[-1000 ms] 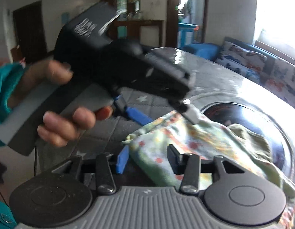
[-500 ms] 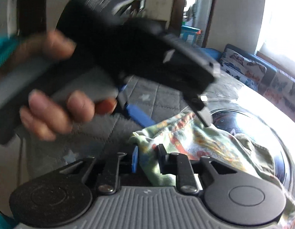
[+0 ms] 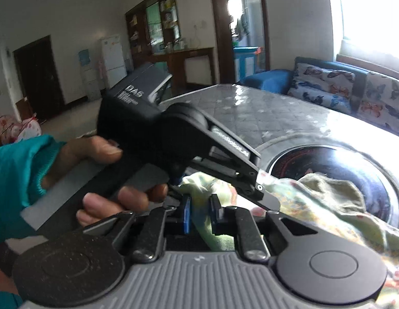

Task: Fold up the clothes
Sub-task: 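Close the left gripper on the shirt edge beside the right gripper, then lift the folded green shirt with both grippers and carry it off the hob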

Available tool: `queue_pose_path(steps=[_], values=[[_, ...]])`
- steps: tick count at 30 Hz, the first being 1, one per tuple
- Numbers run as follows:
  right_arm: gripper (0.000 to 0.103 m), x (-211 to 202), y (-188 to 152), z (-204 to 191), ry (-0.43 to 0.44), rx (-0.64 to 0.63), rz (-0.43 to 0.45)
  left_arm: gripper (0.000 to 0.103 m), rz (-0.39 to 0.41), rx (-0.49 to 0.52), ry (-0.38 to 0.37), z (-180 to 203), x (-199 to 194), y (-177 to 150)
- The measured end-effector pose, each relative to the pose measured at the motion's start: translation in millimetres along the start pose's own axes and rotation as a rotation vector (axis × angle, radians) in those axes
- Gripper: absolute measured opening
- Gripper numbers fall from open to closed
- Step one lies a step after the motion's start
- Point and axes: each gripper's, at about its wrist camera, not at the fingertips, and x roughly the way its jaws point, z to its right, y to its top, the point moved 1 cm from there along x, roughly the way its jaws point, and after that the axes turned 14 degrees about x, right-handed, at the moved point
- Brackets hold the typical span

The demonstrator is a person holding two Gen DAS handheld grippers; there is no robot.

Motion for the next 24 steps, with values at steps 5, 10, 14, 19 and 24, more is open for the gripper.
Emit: queue_pose_path(steps=[5,10,14,19,24], values=[[0.024,-6.5,1.5,6.8,0.011,0.033,-0.015,0.018,-0.001,-0.003,-0.005,-7.5,-0.9,-1.6],[0.039,-35.2,1.9,31.9,-0.086,0.084,0.005,0.018,-0.003,0.014,0.0,-4.6,0.0,-1.7],[0.042,-53.5,3.0,75.2,-0.232,0.163,0.017,0.018,-0.005,0.027,0.01,-2.6,-0.1,-1.4],[0.049,-66.9,0.3,142.9,-0.397,0.278,0.039,0.019,-0.008,0.05,0.029,1.5,0.6,-1.2],[0.049,-71.1,-3.8,201.4,-0.455,0.483,0.056,0.019,-0.007,0.054,0.039,3.2,0.1,-0.9]])
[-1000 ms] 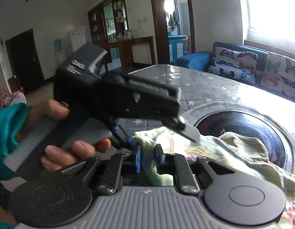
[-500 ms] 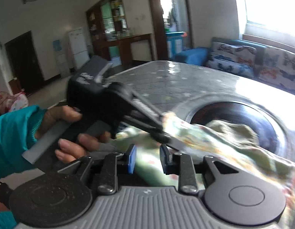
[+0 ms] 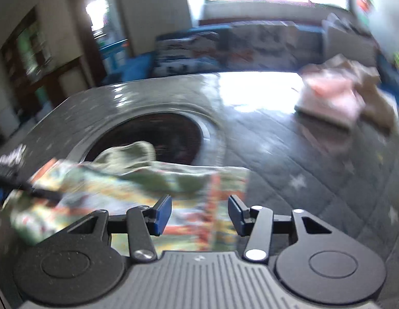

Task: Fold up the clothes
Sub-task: 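Lift the folded green shirt with both grippers and carry it off the hob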

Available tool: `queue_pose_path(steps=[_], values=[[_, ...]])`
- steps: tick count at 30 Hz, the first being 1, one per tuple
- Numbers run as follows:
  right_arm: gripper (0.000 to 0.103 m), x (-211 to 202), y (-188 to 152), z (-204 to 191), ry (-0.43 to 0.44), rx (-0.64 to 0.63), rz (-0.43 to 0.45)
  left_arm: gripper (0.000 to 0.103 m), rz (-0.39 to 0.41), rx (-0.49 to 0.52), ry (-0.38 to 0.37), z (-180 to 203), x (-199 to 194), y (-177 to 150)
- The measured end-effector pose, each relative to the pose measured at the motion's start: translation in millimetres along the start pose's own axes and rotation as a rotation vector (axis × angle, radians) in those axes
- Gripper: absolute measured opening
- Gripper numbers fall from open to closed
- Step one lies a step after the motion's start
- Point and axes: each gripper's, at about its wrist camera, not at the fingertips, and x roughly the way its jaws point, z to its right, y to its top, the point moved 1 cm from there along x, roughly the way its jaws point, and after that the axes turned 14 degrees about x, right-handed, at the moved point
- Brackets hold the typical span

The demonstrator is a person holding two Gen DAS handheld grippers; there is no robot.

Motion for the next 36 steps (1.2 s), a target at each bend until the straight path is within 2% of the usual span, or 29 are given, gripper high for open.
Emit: queue_pose_path(steps=[4,9,11,12,14,17,23,28,36], values=[[0.049,17.8,1.8,22.1,0.01,0.098,-0.013,0.019,-0.002,0.01,0.011,2.3,0.1,0.1],[0.048,20.5,-0.8,18.0,0.042,0.1,-0.012,0.019,-0.005,0.021,0.023,4.9,1.5,1.0],[0.036,21.2,-2.5,10.8,0.053,0.08,-0.022,0.019,-0.004,0.022,0.025,5.2,1.9,1.1],[0.035,22.1,-3.2,8.1,0.053,0.074,-0.024,0.019,-0.003,0.024,0.026,5.3,2.2,1.1],[0.019,23.6,-4.2,4.6,0.049,0.071,-0.023,0.019,-0.001,0.027,0.029,5.4,3.0,1.2],[0.01,24.2,-5.2,7.3,0.057,0.107,-0.015,0.019,-0.002,0.04,0.041,7.7,3.6,2.1],[0.008,4.0,-7.0,1.1,0.083,0.102,0.041,0.018,0.0,0.118,0.082,23.1,2.3,6.2],[0.007,-19.6,-5.1,-5.3,0.089,0.079,0.09,0.017,0.004,0.169,0.064,39.8,0.0,9.2],[0.007,-64.8,-1.1,5.5,0.03,0.056,0.159,0.016,-0.017,0.262,0.021,83.4,10.7,11.0]])
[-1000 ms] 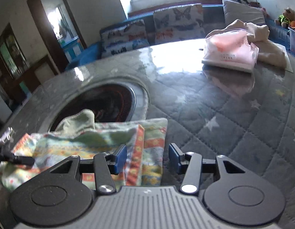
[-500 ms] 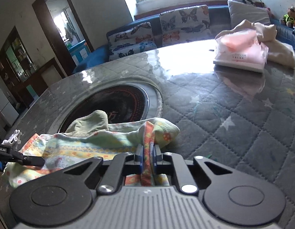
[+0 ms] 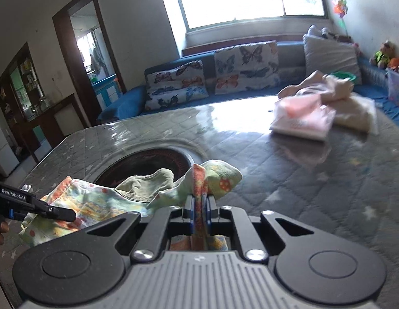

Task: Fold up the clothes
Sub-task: 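Lift the folded green shirt with both grippers and carry it off the hob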

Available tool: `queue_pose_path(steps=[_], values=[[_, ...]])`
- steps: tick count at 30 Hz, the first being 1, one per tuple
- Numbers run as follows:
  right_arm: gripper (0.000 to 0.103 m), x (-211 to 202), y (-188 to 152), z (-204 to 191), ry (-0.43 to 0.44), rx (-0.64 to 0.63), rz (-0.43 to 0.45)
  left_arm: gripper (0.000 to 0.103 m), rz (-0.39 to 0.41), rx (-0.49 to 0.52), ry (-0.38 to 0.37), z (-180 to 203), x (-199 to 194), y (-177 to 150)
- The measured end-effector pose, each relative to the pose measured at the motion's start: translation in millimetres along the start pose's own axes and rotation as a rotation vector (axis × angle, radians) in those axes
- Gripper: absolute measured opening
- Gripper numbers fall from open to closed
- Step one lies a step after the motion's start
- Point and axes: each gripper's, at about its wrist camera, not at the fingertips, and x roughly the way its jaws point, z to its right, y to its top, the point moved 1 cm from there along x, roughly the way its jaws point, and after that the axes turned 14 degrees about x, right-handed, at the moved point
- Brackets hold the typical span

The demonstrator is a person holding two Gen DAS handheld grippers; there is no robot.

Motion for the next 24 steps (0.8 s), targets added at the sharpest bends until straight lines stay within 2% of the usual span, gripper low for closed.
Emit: queue_pose_path(steps=[16,24], values=[[0.007,-90.9,33.0,57.1,-0.207,-0.022,0.128,0.016,-0.057,0.181,-0.107,113.0,54.5,25.2],[0.007,-110.4,38.3,89.4,-0.278,-0.003,0.158,0.016,-0.091,0.259,-0.114,160.6,89.5,30.2]])
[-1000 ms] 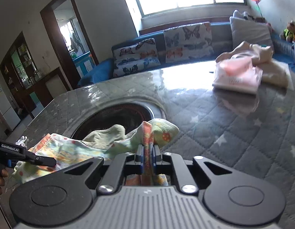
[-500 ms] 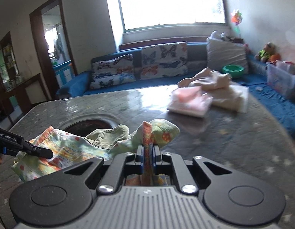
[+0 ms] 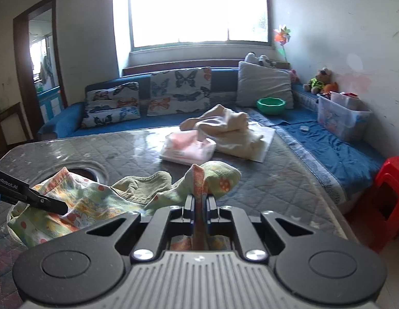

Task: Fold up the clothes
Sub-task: 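Lift the folded green shirt with both grippers and carry it off the hob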

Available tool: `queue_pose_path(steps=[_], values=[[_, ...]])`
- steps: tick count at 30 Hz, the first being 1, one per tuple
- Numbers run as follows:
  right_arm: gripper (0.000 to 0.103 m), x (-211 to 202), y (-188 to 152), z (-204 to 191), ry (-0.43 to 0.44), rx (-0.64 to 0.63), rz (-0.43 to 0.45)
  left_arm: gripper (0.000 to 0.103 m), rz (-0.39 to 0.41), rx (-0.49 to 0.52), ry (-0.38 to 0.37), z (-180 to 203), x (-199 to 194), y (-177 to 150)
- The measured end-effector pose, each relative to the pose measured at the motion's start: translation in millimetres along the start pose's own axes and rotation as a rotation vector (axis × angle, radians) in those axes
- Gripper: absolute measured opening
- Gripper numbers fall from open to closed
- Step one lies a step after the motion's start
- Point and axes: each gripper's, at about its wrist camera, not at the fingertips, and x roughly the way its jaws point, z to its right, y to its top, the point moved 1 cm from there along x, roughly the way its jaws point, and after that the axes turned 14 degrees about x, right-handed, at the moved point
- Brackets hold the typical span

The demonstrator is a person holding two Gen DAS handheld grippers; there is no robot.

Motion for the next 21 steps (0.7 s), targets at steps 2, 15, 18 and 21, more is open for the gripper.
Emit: queue_pose_path(steps=[2,15,18,21], values=[[0.007,0.1,-0.4,7.4,-0.013,0.007,0.003,0.016,-0.009,0.021,0.007,7.1,6.8,2.1],[0.007,12.5,-9.8,38.8,-0.05,0.046,-0.012,0.016,-0.043,0.074,0.042,25.0,42.5,10.8],[0.007,17.3,-13.3,40.8,-0.049,0.053,-0.021,0.016,-0.052,0.07,0.048,22.1,45.7,10.3],[0.007,22.3,-15.4,40.7,-0.052,0.053,-0.027,0.016,-0.06,0.068,0.051,19.9,48.5,9.2]])
